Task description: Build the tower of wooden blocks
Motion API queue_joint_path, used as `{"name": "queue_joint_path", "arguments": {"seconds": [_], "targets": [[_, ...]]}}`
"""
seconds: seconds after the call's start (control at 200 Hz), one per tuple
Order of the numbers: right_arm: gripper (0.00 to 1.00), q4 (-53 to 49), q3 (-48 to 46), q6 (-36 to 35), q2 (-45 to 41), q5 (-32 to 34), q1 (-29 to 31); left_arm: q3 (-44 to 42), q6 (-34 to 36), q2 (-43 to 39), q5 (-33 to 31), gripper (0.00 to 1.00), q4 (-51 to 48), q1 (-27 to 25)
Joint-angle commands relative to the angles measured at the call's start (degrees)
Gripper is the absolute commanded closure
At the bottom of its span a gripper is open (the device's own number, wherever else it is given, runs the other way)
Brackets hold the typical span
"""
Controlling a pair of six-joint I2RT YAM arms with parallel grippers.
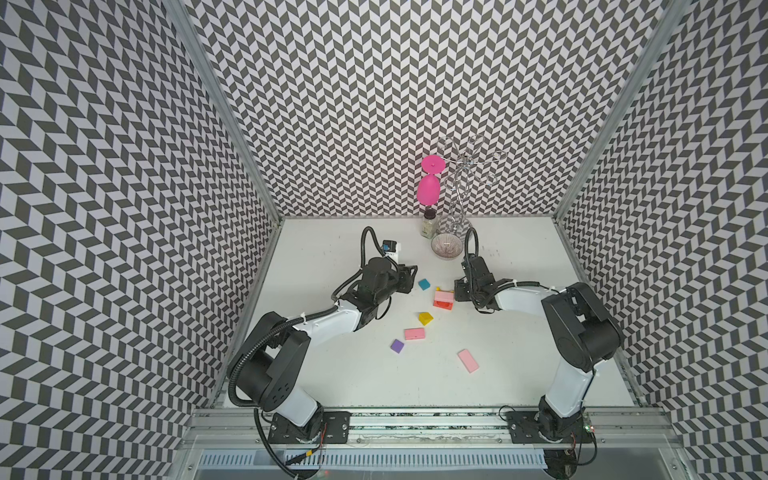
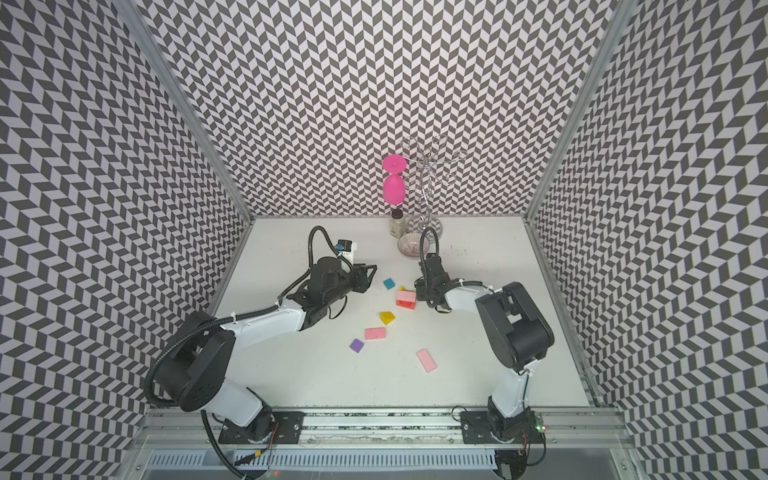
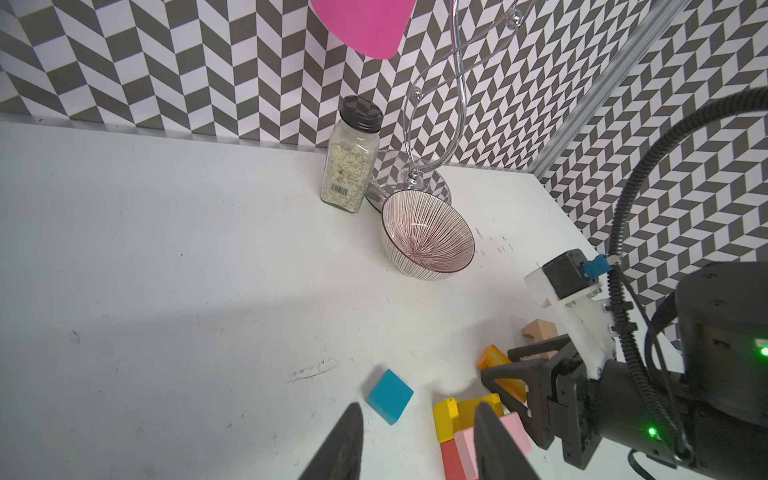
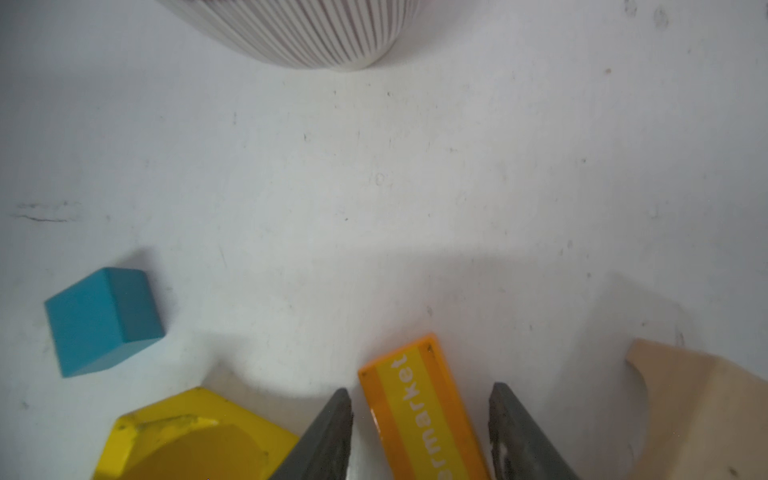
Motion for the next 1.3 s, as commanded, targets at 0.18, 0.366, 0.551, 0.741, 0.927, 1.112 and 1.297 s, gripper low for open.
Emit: {"name": "queue_joint_path", "arguments": {"seconds": [0.18, 0.366, 0.551, 0.741, 0.927, 1.112, 1.297], "targets": [[0.67, -0.65, -0.6, 1.23, -0.6, 0.71, 0.6, -0.25, 0.02, -1.9, 0.72, 0.55, 0.96, 0.01], [0.72, -3.14, 1.25, 1.45, -1.83, 2.51, 0.39, 0.58, 0.63, -3.95, 0.9, 0.55, -1.09, 0.16], [0.98, -3.86, 2.79, 0.79, -9.8, 3.17, 0.43, -2.34, 3.27, -12.9, 1.28, 0.54, -3.3, 1.83], [1.0, 2.08, -0.18, -3.05, -19.61, 5.77, 0.6, -6.78, 3.93, -22.12, 5.54, 0.53, -5.84, 5.33], [1.0, -7.49, 12.29, -11.72, -16.3, 0.78, 0.31, -13.22, 7.0, -30.66, 4.76, 0.53, -9.0, 9.41], [1.0, -7.68, 16.15, -28.57, -12.29, -10.29, 0.48, -19.28, 4.42, -36.7, 4.86, 0.52, -6.16, 12.22], [1.0, -2.01, 11.62, -44.6, -12.1, -23.72, 0.24, -20.24, 3.8, -37.82, 6.88, 0.51, -5.85, 12.29]]}}
